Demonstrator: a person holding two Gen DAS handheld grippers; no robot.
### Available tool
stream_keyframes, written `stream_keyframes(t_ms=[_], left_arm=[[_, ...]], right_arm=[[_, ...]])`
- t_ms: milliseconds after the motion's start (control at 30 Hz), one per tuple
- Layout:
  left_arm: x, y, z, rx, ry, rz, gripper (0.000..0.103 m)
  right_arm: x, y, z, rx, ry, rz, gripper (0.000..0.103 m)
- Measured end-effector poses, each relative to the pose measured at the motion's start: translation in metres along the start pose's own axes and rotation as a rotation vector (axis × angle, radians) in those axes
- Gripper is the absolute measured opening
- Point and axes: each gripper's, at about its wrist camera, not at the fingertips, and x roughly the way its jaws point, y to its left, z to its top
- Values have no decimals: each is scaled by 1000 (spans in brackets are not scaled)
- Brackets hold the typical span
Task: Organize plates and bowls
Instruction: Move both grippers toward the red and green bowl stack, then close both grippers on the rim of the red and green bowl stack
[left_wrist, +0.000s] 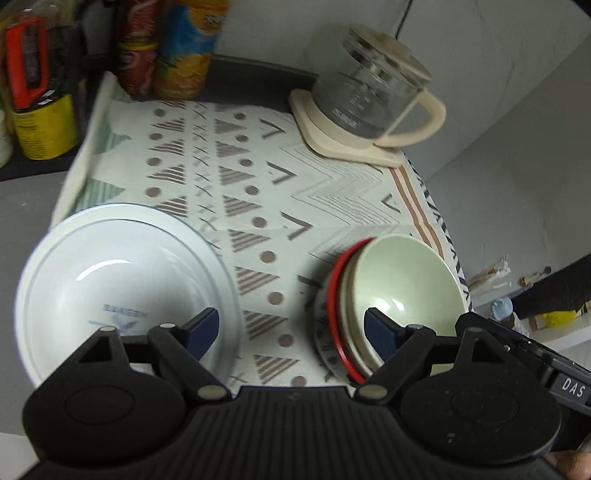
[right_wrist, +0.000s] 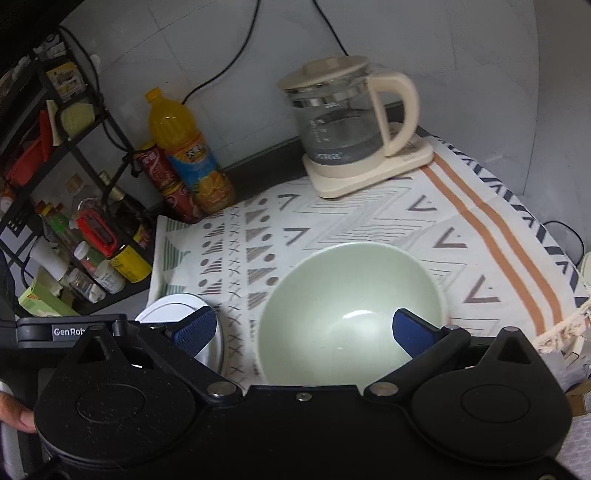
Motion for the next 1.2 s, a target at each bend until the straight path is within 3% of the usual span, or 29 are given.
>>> stream_keyframes(t_ms=[367, 767, 1000, 1200], left_arm=[[34, -35, -3, 17, 45, 17, 83], [65, -43, -8, 2, 109, 55, 78], [81, -48, -14, -19, 108, 47, 75], [93, -44, -17, -59, 134, 41, 50]], right_arm=[[4, -46, 1, 31, 55, -31, 101], [37, -71, -4, 38, 172, -23, 95], [54, -79, -6, 31, 238, -12, 78], [69, -87, -12, 60, 295, 5, 54]])
